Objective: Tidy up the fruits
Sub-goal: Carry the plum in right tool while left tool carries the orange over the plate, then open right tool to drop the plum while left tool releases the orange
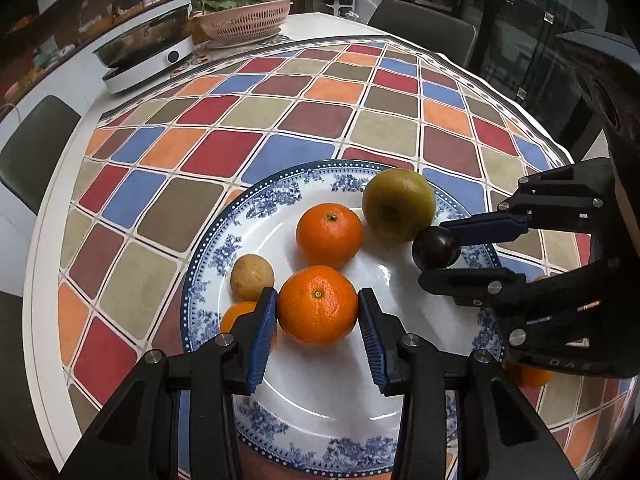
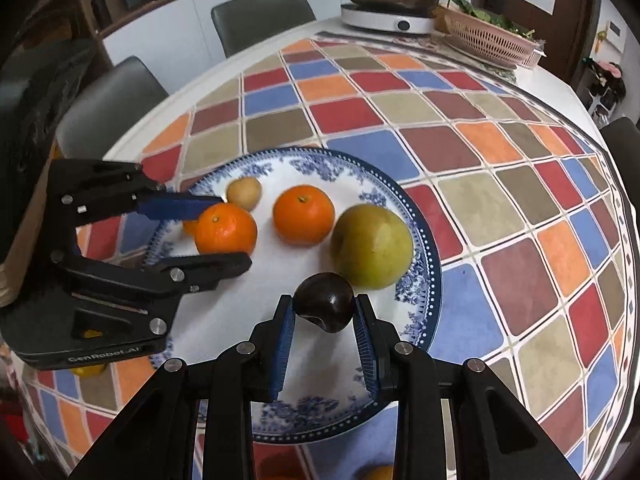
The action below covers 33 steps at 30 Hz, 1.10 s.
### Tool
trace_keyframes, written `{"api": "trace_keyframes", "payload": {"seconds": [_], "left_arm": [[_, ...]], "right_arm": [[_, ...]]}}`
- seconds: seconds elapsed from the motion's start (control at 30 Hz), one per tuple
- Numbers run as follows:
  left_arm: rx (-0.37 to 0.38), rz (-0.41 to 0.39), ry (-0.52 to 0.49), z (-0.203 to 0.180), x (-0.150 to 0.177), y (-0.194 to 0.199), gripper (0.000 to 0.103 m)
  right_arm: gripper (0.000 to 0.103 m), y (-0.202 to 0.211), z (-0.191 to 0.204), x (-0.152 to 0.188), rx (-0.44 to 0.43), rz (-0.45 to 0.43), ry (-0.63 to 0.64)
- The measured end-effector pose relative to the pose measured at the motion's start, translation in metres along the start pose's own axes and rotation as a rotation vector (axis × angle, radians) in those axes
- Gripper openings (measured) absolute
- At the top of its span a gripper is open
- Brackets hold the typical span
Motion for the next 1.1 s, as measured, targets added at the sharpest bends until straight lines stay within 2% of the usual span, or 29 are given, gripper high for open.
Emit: {"api": "trace_keyframes", "payload": {"seconds": [0.17, 0.63, 0.9, 0.97, 1.1], "left_arm": [[-0.005, 0.035, -0.025, -0.004, 0.000, -0.011, 0.040], [-0.025, 0.045, -0.030, -0.007, -0.001, -0.011, 0.041], [-0.052, 0.004, -0.025, -0.011, -0.004, 0.015, 0.047], [-0.056, -0.006, -0.015, -0.012, -0.005, 0.025, 0.048], [-0.090, -0.024, -0.004, -0.016, -0.005, 0.046, 0.050]], "right_arm": [[0.031, -0.004, 0.001, 0.001, 0.013, 0.006, 0.025], [0.031, -0.016, -0.006, 0.005, 0.033, 0.025, 0.020], [0.033, -0.004, -0.004, 0.006, 0.019, 0.007, 0.007], [0.042, 0.002, -0.004, 0.007, 0.021, -0.014, 0.003], [0.043, 0.018, -0.001, 0.008, 0.009, -0.041, -0.007]]}}
Point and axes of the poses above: each gripper's, at about its wrist camera, not at the fingertips, and y roughly against the way its jaws point, z to its left, x to its underside, the point moved 3 cm from there along -y, roughly the way its jaws point, and after that the axes turned 12 degrees about -y, right-handed, at the moved point
